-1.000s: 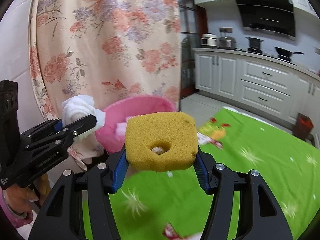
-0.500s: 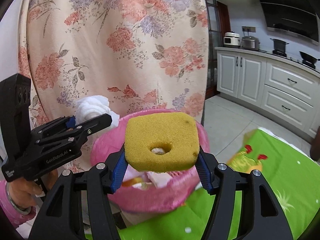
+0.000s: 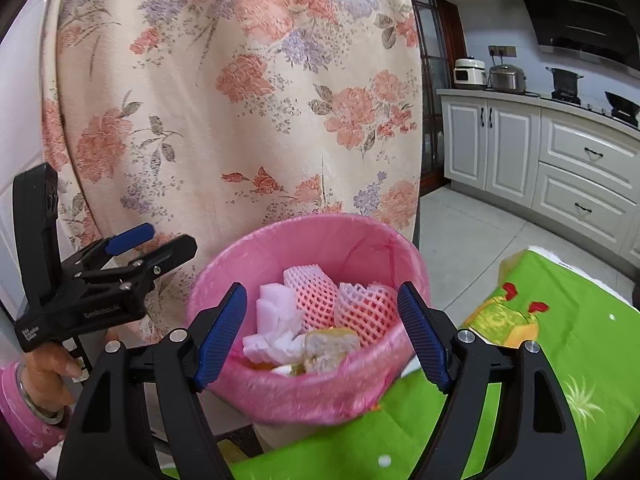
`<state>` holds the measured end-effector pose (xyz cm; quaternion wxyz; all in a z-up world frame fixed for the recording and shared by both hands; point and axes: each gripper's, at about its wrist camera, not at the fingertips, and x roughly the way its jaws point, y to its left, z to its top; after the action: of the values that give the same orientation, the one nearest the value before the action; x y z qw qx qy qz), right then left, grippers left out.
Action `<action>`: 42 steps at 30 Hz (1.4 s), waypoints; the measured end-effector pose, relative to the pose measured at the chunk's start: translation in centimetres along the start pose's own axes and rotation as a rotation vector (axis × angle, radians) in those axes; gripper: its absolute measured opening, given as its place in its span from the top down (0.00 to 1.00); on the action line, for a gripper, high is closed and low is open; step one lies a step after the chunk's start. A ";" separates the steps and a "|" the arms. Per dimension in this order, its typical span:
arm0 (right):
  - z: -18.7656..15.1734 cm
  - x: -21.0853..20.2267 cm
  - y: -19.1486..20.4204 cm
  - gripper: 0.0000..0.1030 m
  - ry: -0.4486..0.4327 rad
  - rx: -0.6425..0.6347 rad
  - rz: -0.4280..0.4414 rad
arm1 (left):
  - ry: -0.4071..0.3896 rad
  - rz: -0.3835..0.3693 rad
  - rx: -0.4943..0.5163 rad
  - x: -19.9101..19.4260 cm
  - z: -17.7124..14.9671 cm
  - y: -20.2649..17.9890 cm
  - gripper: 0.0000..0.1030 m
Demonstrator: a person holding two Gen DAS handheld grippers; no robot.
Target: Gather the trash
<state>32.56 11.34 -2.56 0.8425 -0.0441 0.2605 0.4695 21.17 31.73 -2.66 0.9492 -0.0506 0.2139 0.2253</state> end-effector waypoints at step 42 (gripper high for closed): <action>-9.8 -22.2 3.6 0.18 -0.105 0.081 -0.256 | -0.062 -0.051 0.058 -22.2 -6.2 -9.7 0.05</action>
<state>16.35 -6.89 0.28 0.9090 -0.0184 0.2269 0.3491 5.26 12.82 1.22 0.9619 -0.0216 0.1893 0.1960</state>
